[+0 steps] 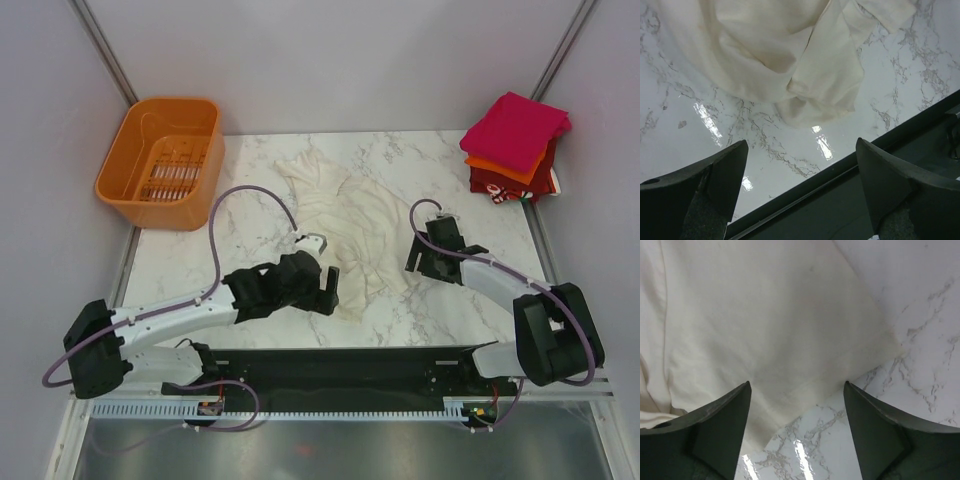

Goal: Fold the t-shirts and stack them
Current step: Flatten the tshirt out

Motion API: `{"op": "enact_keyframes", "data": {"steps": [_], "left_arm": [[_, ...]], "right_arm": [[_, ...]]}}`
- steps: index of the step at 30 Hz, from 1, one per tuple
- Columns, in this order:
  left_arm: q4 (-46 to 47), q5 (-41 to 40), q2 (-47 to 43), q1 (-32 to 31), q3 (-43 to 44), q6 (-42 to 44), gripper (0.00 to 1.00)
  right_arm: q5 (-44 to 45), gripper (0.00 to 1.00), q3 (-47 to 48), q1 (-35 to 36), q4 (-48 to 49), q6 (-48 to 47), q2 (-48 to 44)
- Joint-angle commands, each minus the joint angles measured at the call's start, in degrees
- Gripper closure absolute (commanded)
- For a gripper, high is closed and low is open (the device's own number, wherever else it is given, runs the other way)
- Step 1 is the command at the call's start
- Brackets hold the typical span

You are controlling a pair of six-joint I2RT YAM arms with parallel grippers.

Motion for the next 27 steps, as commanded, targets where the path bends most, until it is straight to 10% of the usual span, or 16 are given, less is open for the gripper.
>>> {"op": "enact_keyframes", "data": {"steps": [1, 14, 27], "left_arm": [[3.7, -4.2, 4.8, -2.3, 2.0, -3.8, 0.03], [9.6, -5.7, 20.7, -2.8, 7.8, -6.3, 0.12], [9.9, -6.1, 25.3, -2.8, 10.1, -7.0, 0.41]], "right_arm": [[-3.4, 0.20, 0.4, -1.3, 1.8, -0.5, 3.5], [-8.1, 1.00, -0.6, -2.5, 5.5, -1.7, 6.2], [-8.2, 1.00, -1.1, -2.6, 6.0, -1.8, 6.0]]}}
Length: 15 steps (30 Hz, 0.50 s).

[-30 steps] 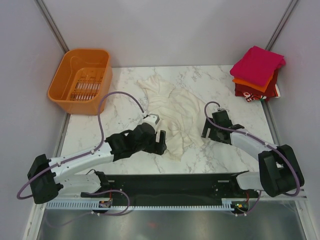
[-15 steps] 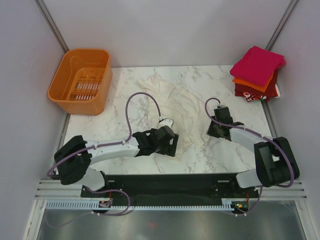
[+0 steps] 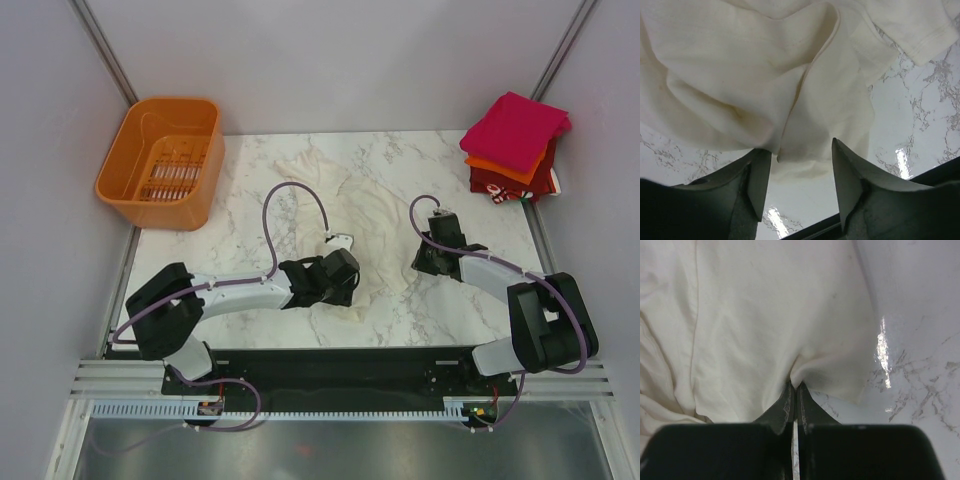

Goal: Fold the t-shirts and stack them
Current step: Flatten the tshirt out

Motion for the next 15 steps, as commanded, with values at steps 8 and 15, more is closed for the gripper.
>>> {"op": "enact_keyframes", "data": {"steps": [8, 15], "left_arm": [[1.9, -2.4, -0.8, -1.1, 2.2, -1.9, 0.63], [-2.0, -6.1, -3.4, -3.7, 3.4, -2.2, 0.59]], "right_arm": [[-0.9, 1.00, -1.6, 0.0, -1.5, -0.5, 1.3], [-1.0, 1.00, -1.6, 0.0, -1.5, -0.5, 1.3]]}}
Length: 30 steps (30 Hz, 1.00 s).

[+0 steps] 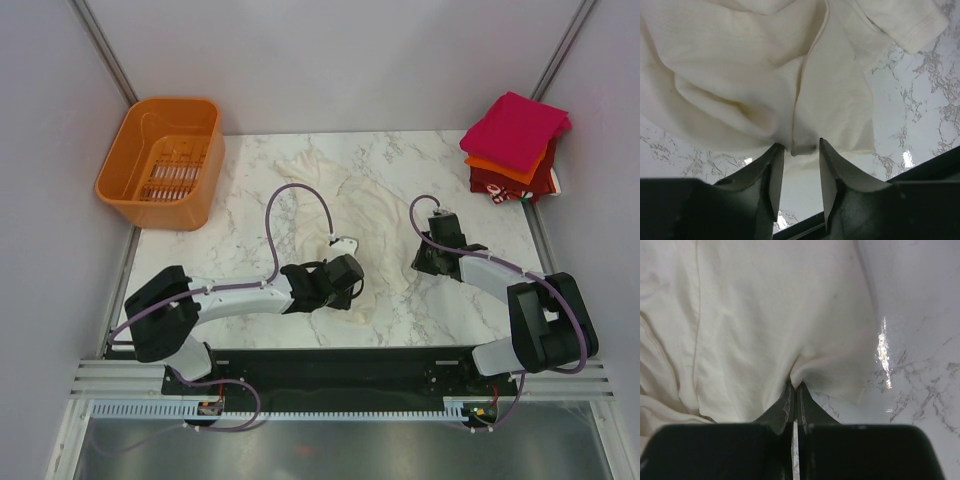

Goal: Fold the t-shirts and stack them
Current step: Flatten the tshirt out

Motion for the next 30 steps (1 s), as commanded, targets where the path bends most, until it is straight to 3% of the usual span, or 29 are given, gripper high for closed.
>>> {"op": "enact_keyframes", "data": {"steps": [1, 3, 5, 22, 27, 30], "left_arm": [[-2.6, -4.9, -3.1, -1.7, 3.5, -2.4, 0.56], [-5.4, -6.1, -3.3, -2.6, 4.3, -2.7, 0.43], [-6.6, -6.2, -3.4, -3.0, 4.2, -3.4, 0.42], [-7.0, -6.5, 1.4, -3.5, 8.1, -3.0, 0.58], [-7.4, -6.9, 1.7, -3.5, 7.9, -3.9, 0.58], [-8.1, -8.0, 1.3, -3.6, 7.8, -3.6, 0.52]], "right_arm": [[-0.7, 1.00, -1.5, 0.0, -1.7, -0.4, 1.3], [-0.7, 1.00, -1.5, 0.0, -1.7, -0.4, 1.3], [-0.6, 1.00, -1.5, 0.0, -1.7, -0.4, 1.3], [-0.7, 1.00, -1.6, 0.0, -1.6, -0.4, 1.3], [-0.6, 1.00, -1.5, 0.0, -1.6, -0.4, 1.3], [-0.6, 1.00, -1.6, 0.0, -1.6, -0.4, 1.3]]}}
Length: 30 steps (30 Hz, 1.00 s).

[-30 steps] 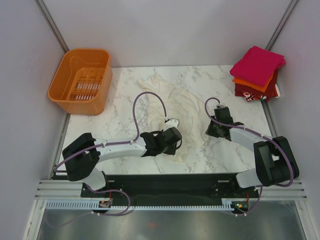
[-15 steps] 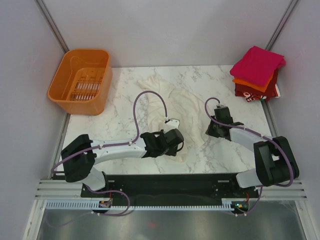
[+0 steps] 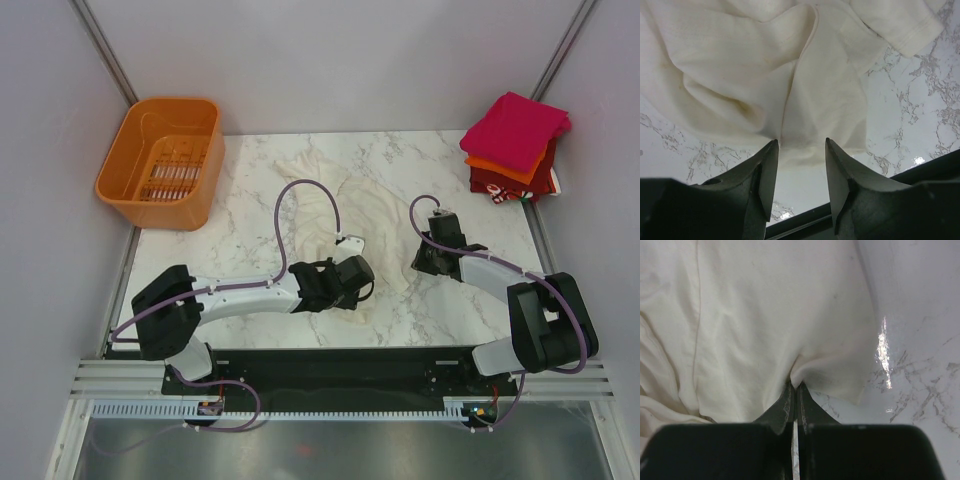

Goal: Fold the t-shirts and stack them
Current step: Flatten the tshirt out

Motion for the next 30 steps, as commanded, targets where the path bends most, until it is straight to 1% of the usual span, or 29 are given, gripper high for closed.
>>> {"op": "enact_keyframes", "data": {"steps": [1, 5, 12, 15, 16, 19, 22, 30], "left_arm": [[-0.7, -4.1, -0.5, -0.5, 1.4, -1.7, 0.49], [-1.4, -5.3, -0.8, -0.5, 1.5, -0.9, 0.45], [-1.2, -3.8, 1.1, -0.6, 2.1, -0.4, 0.45], [-1.4, -3.9, 1.6, -1.4, 2.9, 0.0, 0.49], [-1.4, -4.3, 1.8, -2.0, 3.5, 0.0, 0.53], [-1.4, -5.0, 2.5, -2.9, 4.3, 0.3, 0.60], [-1.8, -5.2, 3.3, -3.2, 4.7, -0.3, 0.62], [-3.8, -7.6, 4.0, -3.2, 4.6, -1.1, 0.62]], "right_arm": [[-0.7, 1.00, -1.6, 0.0, -1.6, -0.5, 1.4], [-0.7, 1.00, -1.5, 0.1, -1.5, -0.6, 1.4], [-0.7, 1.00, -1.5, 0.1, -1.5, -0.6, 1.4], [-0.6, 1.00, -1.5, 0.0, -1.5, -0.6, 1.4], [-0.7, 1.00, -1.5, 0.0, -1.5, -0.6, 1.4], [-0.6, 1.00, -1.5, 0.0, -1.5, -0.6, 1.4], [-0.7, 1.00, -1.5, 0.0, -1.5, -0.6, 1.3], [-0.6, 1.00, -1.5, 0.0, -1.4, -0.6, 1.4]]}}
